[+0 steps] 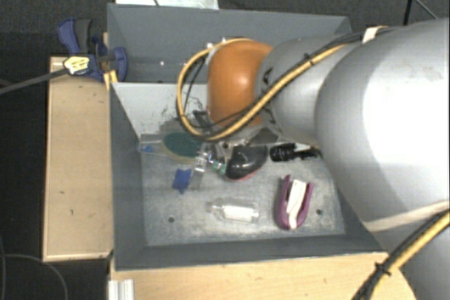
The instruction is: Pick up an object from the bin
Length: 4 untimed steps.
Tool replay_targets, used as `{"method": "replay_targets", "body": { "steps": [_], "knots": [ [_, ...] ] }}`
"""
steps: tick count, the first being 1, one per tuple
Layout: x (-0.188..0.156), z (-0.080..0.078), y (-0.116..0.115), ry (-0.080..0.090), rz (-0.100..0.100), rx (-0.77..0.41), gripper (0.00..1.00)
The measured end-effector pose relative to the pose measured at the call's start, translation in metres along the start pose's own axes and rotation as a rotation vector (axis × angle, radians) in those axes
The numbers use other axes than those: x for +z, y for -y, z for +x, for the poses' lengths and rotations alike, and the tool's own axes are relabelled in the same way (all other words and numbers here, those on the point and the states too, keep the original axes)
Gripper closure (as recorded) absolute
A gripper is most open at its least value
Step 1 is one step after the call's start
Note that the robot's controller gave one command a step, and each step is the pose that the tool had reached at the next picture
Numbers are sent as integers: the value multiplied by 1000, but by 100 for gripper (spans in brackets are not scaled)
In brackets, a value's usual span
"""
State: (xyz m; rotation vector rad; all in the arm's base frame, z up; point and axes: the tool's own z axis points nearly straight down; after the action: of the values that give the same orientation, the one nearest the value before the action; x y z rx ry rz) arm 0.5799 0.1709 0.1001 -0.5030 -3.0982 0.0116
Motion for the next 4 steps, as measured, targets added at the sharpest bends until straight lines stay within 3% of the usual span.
{"method": "replay_targets", "body": {
  "steps": [1, 2, 3, 4],
  "knots": [
    [32, -10, -1, 1, 9, 67, 0],
    [32, -12, 2, 4, 13, 70, 0],
    [31, -13, 4, 5, 17, 71, 100],
    [-9, -16, 6, 9, -10, 74, 100]
  ]
}}
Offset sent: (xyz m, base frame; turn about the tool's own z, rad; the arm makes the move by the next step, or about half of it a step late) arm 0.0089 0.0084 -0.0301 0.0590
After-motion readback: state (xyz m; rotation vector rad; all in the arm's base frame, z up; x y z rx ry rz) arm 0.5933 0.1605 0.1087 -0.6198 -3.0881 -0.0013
